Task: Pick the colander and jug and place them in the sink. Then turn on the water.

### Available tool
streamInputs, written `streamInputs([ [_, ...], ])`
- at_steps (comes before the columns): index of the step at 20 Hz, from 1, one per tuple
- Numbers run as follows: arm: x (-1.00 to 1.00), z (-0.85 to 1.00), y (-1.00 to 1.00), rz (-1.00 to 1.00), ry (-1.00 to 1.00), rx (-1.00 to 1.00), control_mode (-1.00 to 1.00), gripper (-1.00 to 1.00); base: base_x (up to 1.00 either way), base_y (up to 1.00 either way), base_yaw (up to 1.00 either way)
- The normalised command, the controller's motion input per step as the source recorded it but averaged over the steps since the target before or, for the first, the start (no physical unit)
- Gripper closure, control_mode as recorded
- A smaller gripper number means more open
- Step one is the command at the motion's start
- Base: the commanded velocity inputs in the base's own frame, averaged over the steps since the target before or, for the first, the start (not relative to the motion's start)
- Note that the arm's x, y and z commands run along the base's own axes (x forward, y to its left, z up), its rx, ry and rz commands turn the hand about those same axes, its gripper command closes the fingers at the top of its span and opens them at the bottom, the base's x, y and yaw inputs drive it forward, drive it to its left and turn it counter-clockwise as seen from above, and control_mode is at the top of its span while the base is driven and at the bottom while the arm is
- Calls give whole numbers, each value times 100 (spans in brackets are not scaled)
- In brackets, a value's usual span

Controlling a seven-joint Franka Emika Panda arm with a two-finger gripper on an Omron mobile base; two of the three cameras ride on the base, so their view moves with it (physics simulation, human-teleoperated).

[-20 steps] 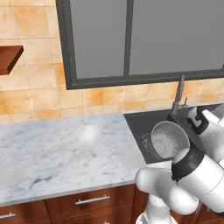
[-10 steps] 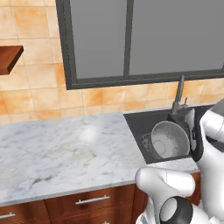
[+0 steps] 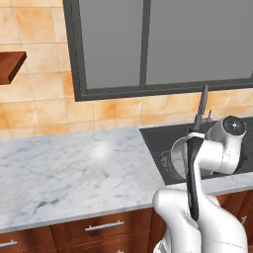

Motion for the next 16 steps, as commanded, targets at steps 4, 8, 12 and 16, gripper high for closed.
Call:
streamInputs([
  [4,0,71,55,1,3,0,-100,-100,0,0,0],
  [8,20,76,30,4,14,0,-100,-100,0,0,0],
  [12,3,43,15,5,3,7,-100,-100,0,0,0],
  [16,-7,33,22,14,-7,19,-100,-100,0,0,0],
])
